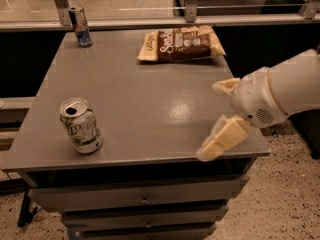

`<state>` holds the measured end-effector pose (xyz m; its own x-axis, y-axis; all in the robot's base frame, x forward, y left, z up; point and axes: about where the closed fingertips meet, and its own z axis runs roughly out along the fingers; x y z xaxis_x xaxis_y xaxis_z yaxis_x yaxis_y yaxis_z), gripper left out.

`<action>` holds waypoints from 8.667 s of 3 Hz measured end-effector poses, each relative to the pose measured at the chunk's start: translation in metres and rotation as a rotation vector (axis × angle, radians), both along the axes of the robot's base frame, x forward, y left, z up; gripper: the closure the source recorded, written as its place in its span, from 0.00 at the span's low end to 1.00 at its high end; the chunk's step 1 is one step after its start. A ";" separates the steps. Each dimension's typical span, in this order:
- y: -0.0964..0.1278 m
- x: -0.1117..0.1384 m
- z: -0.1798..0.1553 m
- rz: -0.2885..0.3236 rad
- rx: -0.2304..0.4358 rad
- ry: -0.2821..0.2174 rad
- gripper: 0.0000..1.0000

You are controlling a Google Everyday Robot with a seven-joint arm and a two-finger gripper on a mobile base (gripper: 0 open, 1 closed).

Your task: Move 7up can near brown chip bag

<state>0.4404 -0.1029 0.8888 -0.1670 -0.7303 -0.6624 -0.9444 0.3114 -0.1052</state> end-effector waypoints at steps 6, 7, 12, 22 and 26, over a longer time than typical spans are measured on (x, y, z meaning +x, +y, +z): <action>0.188 0.001 0.008 0.112 0.642 -0.131 0.00; 0.228 0.010 -0.006 0.136 0.722 -0.173 0.00; 0.248 0.014 -0.004 0.143 0.746 -0.215 0.88; -0.037 0.234 0.016 -0.404 0.544 -0.515 1.00; -0.039 0.268 -0.002 -0.453 0.560 -0.488 0.13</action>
Offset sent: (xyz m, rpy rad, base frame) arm 0.0076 0.2164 0.0460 0.9398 -0.0298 0.0575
